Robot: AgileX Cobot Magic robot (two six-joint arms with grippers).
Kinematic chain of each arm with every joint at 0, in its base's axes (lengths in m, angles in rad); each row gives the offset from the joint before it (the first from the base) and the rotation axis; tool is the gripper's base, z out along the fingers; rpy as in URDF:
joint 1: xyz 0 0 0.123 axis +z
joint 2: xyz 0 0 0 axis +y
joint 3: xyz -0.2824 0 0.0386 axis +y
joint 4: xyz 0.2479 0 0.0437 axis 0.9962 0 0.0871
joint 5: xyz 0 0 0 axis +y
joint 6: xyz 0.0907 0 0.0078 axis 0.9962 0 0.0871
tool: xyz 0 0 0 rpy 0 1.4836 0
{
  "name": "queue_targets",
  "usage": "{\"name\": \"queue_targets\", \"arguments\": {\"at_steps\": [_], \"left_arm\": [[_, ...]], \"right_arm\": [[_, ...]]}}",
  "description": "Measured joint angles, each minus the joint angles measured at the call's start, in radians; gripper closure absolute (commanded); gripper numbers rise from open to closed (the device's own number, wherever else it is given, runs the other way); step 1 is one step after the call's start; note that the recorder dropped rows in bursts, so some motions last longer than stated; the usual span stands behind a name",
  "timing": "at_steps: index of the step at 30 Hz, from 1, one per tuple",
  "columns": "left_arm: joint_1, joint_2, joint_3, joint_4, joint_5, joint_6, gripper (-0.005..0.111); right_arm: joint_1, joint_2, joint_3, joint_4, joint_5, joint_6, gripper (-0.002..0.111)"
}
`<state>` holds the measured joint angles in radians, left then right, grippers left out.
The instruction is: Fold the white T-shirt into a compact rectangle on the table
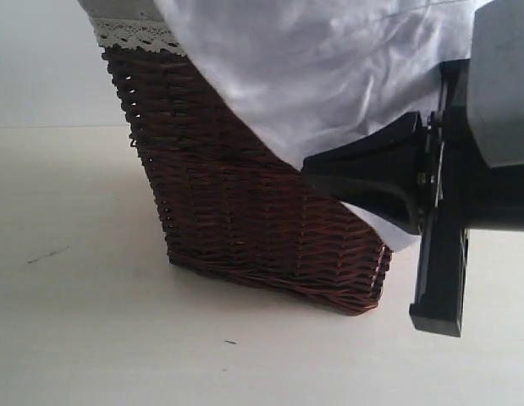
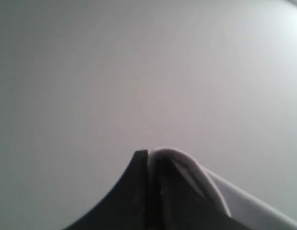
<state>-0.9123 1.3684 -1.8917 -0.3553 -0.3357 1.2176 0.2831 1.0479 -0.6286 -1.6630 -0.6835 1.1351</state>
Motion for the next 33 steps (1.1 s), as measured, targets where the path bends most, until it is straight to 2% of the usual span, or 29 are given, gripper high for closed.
{"name": "queue_targets", "arguments": {"at_steps": [7,15,20,27,33], "left_arm": [[0.000,0.066,-0.222,0.000,0.066,-0.003,0.107],[0.000,0.083,-0.425,0.000,0.202,-0.029,0.107],[0.000,0.064,-0.479,0.000,0.299,-0.037,0.107],[0.000,0.033,-0.484,0.003,0.445,-0.039,0.107],[0.000,0.035,-0.525,0.007,0.481,-0.039,0.107]], "right_arm": [[0.000,0.103,0.000,-0.073,0.026,-0.002,0.108],[0.002,0.180,-0.002,-0.088,0.211,-0.048,0.108],[0.002,0.184,-0.018,-0.068,0.330,-0.053,0.108],[0.002,0.204,-0.057,-0.052,0.450,-0.055,0.108],[0.002,0.249,-0.118,-0.001,0.536,-0.055,0.108]]}}
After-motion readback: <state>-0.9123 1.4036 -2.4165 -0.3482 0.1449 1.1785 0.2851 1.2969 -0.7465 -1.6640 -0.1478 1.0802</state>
